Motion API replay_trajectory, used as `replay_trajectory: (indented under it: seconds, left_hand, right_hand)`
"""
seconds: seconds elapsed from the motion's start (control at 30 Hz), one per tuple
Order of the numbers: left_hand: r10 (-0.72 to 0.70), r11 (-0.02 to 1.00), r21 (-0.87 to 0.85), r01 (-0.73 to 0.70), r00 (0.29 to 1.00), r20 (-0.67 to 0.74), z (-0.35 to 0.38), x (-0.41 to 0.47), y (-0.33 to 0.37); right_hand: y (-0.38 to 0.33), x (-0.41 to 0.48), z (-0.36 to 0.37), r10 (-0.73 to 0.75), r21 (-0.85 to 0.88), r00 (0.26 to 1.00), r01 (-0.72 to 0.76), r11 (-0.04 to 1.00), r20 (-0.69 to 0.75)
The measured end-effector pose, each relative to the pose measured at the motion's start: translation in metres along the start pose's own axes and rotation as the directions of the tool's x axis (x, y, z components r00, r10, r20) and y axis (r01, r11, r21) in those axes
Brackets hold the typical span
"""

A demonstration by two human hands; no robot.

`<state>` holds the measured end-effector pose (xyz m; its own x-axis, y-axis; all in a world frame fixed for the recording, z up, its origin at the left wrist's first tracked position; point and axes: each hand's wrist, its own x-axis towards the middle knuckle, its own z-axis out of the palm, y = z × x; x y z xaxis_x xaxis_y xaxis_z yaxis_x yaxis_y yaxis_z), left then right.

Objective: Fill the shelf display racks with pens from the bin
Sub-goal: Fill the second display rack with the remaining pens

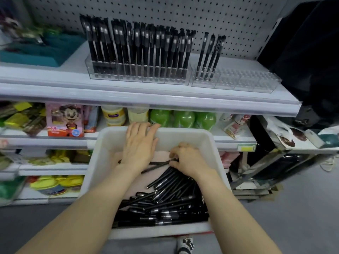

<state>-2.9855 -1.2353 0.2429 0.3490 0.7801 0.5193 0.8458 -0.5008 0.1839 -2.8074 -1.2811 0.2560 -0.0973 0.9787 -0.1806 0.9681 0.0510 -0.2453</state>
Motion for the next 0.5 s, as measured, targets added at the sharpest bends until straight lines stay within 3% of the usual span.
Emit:
replay_trajectory:
  seconds: [0.17, 0.3, 0.37, 0.5]
  left_hand:
    - [-0.008, 1.0, -0.004, 0.008, 1.0, 0.002, 0.001, 0.001, 0.001]
    - [-0.009, 0.999, -0.04, 0.008, 1.0, -0.03, 0.0, 0.001, 0.001]
    - [-0.007, 0.998, -0.065, 0.005, 0.999, -0.037, -0.003, 0.0, 0.002]
    - [-0.004, 0.986, -0.164, -0.005, 0.998, -0.055, -0.008, 0.002, 0.006]
  right_hand:
    - [0.002, -0.001, 0.0, -0.027, 0.156, 0.998, 0.036, 0.987, -0.058]
    - [-0.002, 0.0, -0.005, 0.058, 0.414, 0.981, 0.024, 0.91, -0.185]
    - [-0.008, 0.0, -0.01, 0.115, 0.584, 0.967, 0.042, 0.811, -0.229]
    - [-0.016, -0.007, -0.025, 0.228, 0.859, 0.926, 0.159, 0.487, -0.301]
